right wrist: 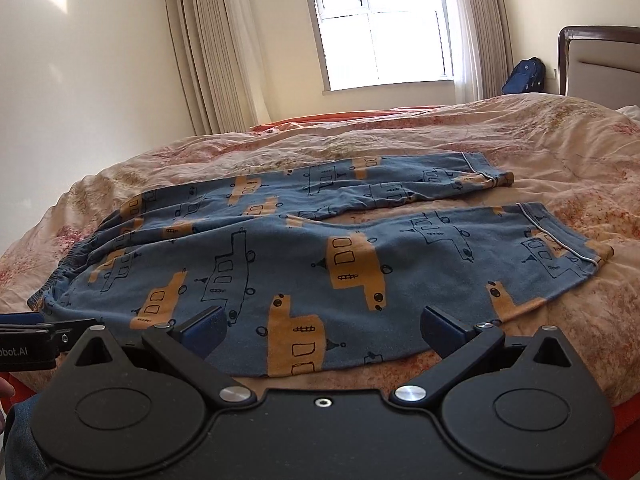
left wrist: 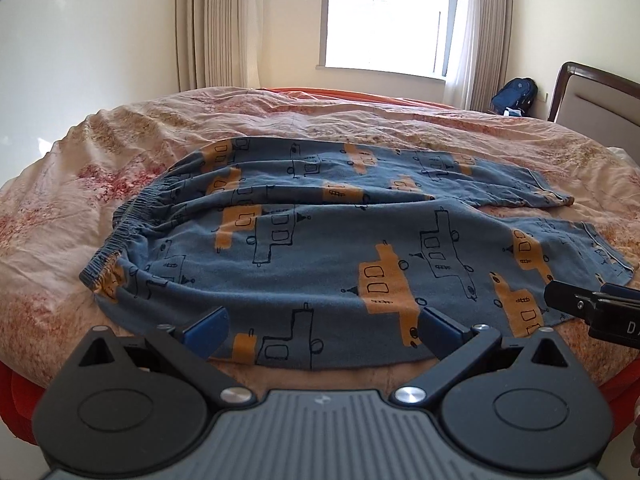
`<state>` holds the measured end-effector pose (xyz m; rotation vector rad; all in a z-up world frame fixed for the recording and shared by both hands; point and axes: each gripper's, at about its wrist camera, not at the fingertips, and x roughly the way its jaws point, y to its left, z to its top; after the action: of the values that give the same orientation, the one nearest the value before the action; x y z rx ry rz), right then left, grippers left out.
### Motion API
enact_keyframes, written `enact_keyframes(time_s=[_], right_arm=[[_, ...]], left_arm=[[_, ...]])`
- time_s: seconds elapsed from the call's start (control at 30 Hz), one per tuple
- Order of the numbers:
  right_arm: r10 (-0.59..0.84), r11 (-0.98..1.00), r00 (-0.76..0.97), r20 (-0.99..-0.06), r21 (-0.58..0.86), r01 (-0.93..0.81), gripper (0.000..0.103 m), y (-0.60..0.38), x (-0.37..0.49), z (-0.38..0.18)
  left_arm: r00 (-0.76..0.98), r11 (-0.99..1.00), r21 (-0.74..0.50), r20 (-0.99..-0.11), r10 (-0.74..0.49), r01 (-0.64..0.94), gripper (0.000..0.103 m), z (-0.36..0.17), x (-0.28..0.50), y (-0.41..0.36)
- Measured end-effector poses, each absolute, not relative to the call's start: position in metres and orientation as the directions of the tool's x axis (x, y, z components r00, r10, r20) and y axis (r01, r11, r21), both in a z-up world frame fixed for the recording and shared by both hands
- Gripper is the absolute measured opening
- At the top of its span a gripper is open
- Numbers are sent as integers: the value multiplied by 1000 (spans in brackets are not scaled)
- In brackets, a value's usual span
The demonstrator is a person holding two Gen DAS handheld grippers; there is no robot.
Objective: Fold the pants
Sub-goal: 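Grasp the pants waistband with the left gripper while the right gripper grasps the other waistband corner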
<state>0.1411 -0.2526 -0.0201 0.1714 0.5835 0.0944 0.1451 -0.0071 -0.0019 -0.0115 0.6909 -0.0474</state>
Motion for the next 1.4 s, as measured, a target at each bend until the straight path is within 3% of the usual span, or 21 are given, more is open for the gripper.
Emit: enact_keyframes(time_s=[0.3, 0.5, 0.57, 0.8, 0.93, 1.07, 1.17, 1.3, 1.4], right_arm=[[181, 976, 824, -537, 202, -83, 103, -260, 172, -18], [332, 939, 868, -371, 215, -267, 103, -272, 191, 1], [393, 919, 848, -355, 180, -351, 103, -273, 207, 9], [569, 798, 695, -440, 89, -597, 103, -274, 293, 24], [596, 721, 602, -531, 24, -693, 103, -267, 362, 23], [697, 577, 365, -618, 179, -797, 103, -259, 438, 11], [664, 576, 388, -639, 106, -810, 103, -245, 471, 4], [614, 610, 436, -658, 45, -791, 103, -230, 511, -9], [559, 649, 415, -717, 68, -757, 102, -221, 538, -25]], left_arm=[[761, 999, 4, -648, -34, 48, 103, 5, 185, -17], [770, 996, 84, -637, 36, 23, 103, 18, 234, -12], [794, 994, 107, -606, 52, 17, 103, 23, 253, -2], [846, 975, 219, -527, 81, 43, 103, 34, 335, 50], [861, 933, 341, -503, 78, 115, 103, 27, 388, 66], [844, 882, 380, -535, -34, 277, 103, 10, 421, 63], [799, 845, 385, -596, -79, 370, 103, -7, 437, 60], [803, 757, 534, -595, 21, 376, 103, -27, 444, 62], [781, 765, 511, -624, 18, 391, 103, -27, 448, 78]])
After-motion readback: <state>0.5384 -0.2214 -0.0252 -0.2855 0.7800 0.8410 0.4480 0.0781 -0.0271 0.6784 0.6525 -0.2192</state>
